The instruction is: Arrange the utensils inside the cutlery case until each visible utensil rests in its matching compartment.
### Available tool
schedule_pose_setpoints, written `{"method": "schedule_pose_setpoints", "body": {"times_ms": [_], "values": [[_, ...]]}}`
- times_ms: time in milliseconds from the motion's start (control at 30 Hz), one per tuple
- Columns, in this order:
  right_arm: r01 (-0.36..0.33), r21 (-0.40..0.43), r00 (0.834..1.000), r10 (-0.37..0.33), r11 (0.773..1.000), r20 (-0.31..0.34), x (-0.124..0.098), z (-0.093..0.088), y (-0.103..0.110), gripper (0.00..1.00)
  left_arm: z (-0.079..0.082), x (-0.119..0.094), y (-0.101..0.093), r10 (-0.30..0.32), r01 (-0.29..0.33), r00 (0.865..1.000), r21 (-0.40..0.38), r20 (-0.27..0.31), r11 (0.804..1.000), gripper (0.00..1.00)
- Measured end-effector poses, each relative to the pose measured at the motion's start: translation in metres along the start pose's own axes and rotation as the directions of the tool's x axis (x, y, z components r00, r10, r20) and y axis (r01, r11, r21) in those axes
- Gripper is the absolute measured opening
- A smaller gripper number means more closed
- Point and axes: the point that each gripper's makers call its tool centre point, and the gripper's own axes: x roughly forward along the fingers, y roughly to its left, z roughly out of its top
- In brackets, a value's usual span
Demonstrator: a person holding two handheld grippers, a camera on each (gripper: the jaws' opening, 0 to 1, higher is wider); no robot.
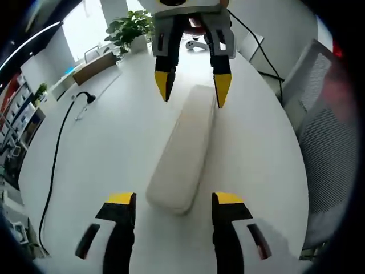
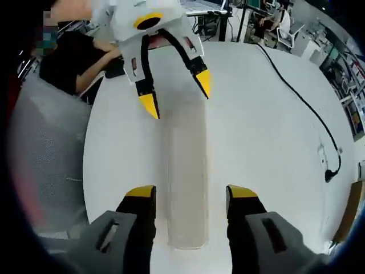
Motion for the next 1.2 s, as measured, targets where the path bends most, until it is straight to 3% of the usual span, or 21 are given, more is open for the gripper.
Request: {"method": "schedule_pose_setpoints", "body": {"times_ms": [67,167,233,267,333,433,533,633,700,733,800,900,1000,1033,1067,1100,1167,1200], "values": [[0.003,-0.007,1.000,-0.003,1.000,-0.014,0.000,-0.014,0.003,0.51,0.001,-0.001,0.007,0.020,-0.020,1.000,0.048,0.002,0.999,0.58],[0.032,0.018,0.999,-0.032,0.999,-0.021,0.004,-0.033,0.003,0.48,-0.001,0.007,0.001,-0.035,0.036,0.999,0.039,-0.021,0.999,0.54],[0.046,0.050,0.999,-0.046,0.998,0.010,0.007,-0.033,0.003,0.49,-0.005,0.012,-0.002,-0.045,0.048,0.998,0.065,-0.042,0.997,0.46],[0.015,0.099,1.000,-0.016,0.995,0.008,0.010,-0.034,0.009,0.49,-0.008,0.015,-0.004,-0.045,0.049,0.998,0.073,-0.054,0.996,0.44],[0.069,0.052,0.998,-0.068,0.996,-0.007,0.014,-0.036,0.000,0.44,-0.009,0.017,-0.003,-0.040,0.044,0.998,0.079,-0.056,0.996,0.45],[0.046,0.071,0.999,-0.047,0.996,0.002,0.015,-0.033,0.000,0.35,-0.010,0.016,-0.001,-0.020,0.034,0.996,0.164,-0.085,0.986,0.40],[0.031,0.056,1.000,-0.031,0.998,-0.006,0.014,-0.032,-0.001,0.35,-0.009,0.015,-0.004,-0.039,0.042,0.998,0.061,-0.058,0.997,0.39],[-0.020,0.023,1.000,0.020,1.000,-0.003,0.013,-0.036,0.001,0.35,-0.008,0.010,-0.015,-0.059,0.060,0.998,-0.020,0.031,0.998,0.39],[-0.031,0.006,0.999,0.031,0.999,-0.008,0.013,-0.037,-0.001,0.35,-0.017,-0.001,-0.012,-0.013,0.018,0.998,-0.081,0.062,0.997,0.39],[-0.031,-0.008,0.999,0.031,1.000,-0.009,0.013,-0.037,-0.002,0.35,-0.020,-0.011,-0.007,0.037,-0.021,0.995,-0.167,0.094,0.986,0.41],[-0.033,-0.036,0.999,0.032,0.999,-0.023,0.012,-0.038,-0.004,0.35,-0.021,-0.028,-0.006,0.057,-0.020,0.984,-0.208,0.171,0.978,0.45],[-0.026,-0.074,0.999,0.022,0.997,-0.049,0.013,-0.041,-0.007,0.35,-0.043,-0.043,-0.016,0.011,0.003,0.995,-0.139,0.099,0.990,0.48],[-0.021,-0.092,0.998,0.015,0.996,-0.067,0.015,-0.045,-0.009,0.35,-0.053,-0.048,-0.027,-0.039,0.046,0.997,-0.112,0.062,0.993,0.52],[-0.025,-0.092,0.997,0.018,0.995,-0.069,0.015,-0.046,-0.011,0.36,-0.061,-0.049,-0.032,-0.069,0.069,0.998,-0.103,0.008,0.992,0.54],[-0.026,-0.084,0.997,0.020,0.996,-0.080,0.015,-0.049,-0.012,0.36,-0.063,-0.049,-0.032,-0.059,0.058,0.998,-0.076,-0.011,0.995,0.54],[-0.028,-0.071,0.996,0.021,0.997,-0.089,0.015,-0.050,-0.014,0.36,-0.058,-0.050,-0.033,-0.059,0.060,0.998,-0.048,0.011,0.997,0.53],[-0.036,-0.074,0.995,0.029,0.997,-0.093,0.015,-0.053,-0.013,0.36,-0.048,-0.049,-0.034,-0.051,0.055,0.997,-0.073,0.052,0.996,0.52],[-0.041,-0.065,0.994,0.034,0.997,-0.102,0.014,-0.057,-0.012,0.35,-0.037,-0.048,-0.035,-0.046,0.056,0.994,-0.098,0.104,0.994,0.51]]}}
